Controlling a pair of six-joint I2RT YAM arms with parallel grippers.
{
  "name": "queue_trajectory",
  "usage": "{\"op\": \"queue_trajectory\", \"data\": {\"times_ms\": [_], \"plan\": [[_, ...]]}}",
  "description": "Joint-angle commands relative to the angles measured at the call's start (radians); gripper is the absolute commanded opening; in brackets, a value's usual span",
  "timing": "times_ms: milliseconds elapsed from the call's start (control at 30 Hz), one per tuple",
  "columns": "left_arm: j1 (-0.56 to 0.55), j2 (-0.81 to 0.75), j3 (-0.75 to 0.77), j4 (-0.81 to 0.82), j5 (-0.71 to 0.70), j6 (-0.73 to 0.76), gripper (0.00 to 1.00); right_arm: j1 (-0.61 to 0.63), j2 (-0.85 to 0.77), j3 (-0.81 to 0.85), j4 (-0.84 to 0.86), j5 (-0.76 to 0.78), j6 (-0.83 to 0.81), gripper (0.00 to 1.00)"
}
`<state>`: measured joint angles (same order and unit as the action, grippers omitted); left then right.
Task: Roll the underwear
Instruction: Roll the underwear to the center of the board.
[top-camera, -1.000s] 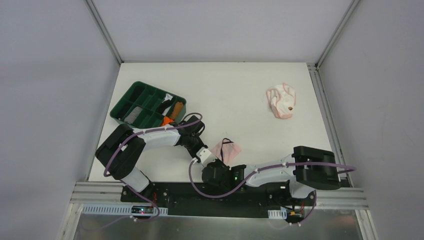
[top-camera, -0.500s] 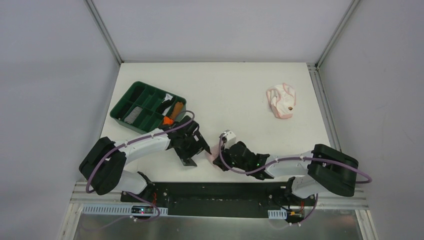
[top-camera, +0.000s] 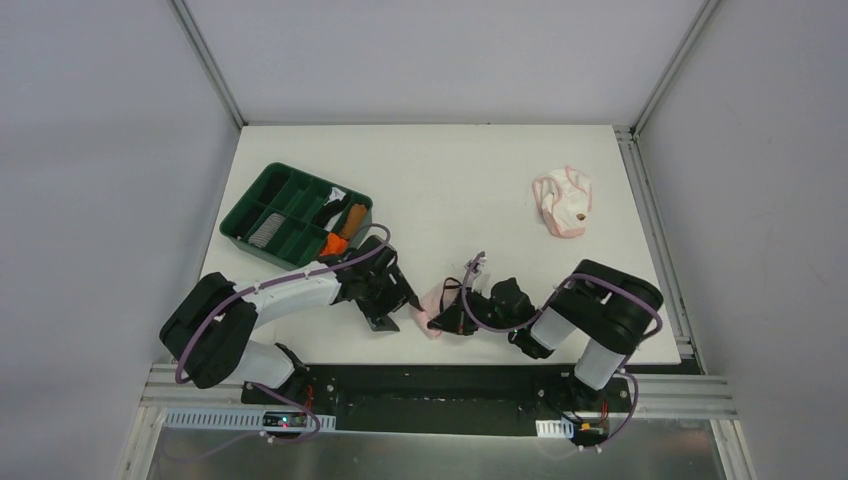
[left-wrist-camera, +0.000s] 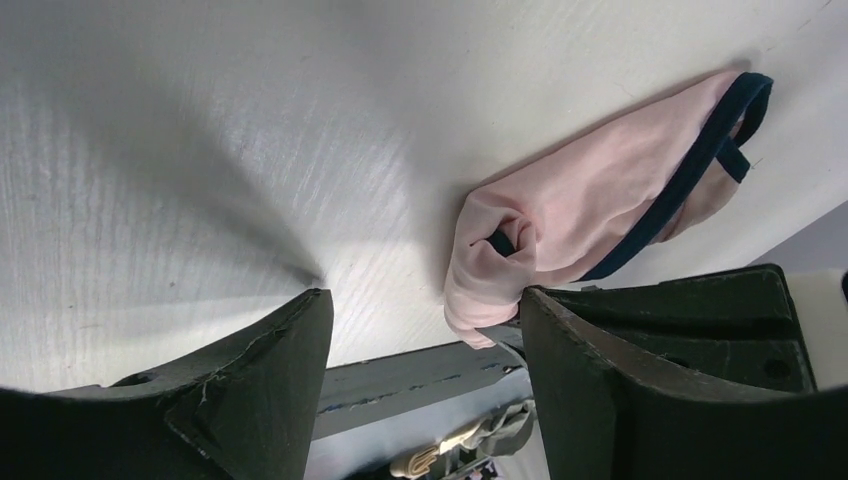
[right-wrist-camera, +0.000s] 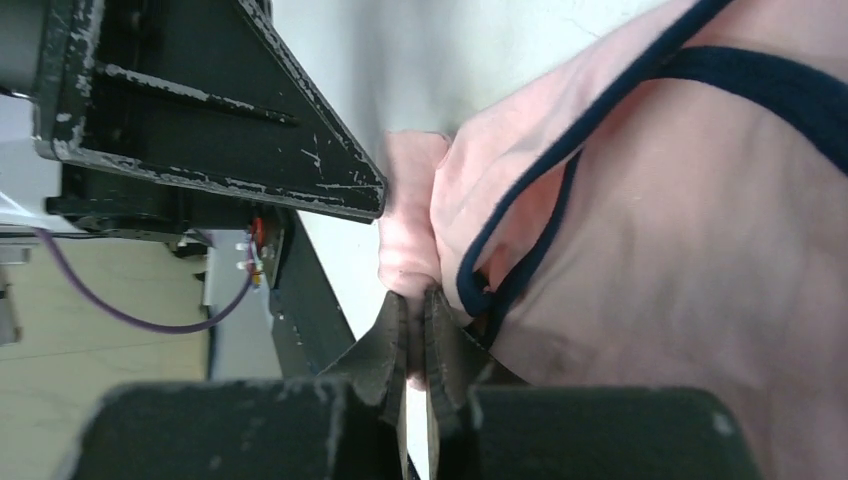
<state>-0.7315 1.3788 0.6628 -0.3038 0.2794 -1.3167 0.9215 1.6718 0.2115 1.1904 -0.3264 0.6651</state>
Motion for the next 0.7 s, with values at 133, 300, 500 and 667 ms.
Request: {"op": "queue_trajectory", "data": {"times_ms": [133, 300, 500, 667], "plan": [[0.003, 0.035, -0.033, 0.091, -0.01, -0.007, 0.58, -0.068, 0.23, -0.04, 0.333, -0.186, 0.175, 0.0], [0.002, 0.104, -0.012, 0.116, -0.011, -0.004, 0.47, -0.076, 0.233, -0.024, 0.333, -0.224, 0.193, 0.0], [0.004, 0.157, 0.017, 0.108, 0.011, -0.009, 0.01, -0.083, 0.185, -0.025, 0.331, -0.239, 0.244, 0.16], [0.002, 0.171, 0.042, 0.027, 0.03, -0.01, 0.0, -0.078, 0.027, -0.085, 0.269, -0.142, 0.242, 0.45]]}}
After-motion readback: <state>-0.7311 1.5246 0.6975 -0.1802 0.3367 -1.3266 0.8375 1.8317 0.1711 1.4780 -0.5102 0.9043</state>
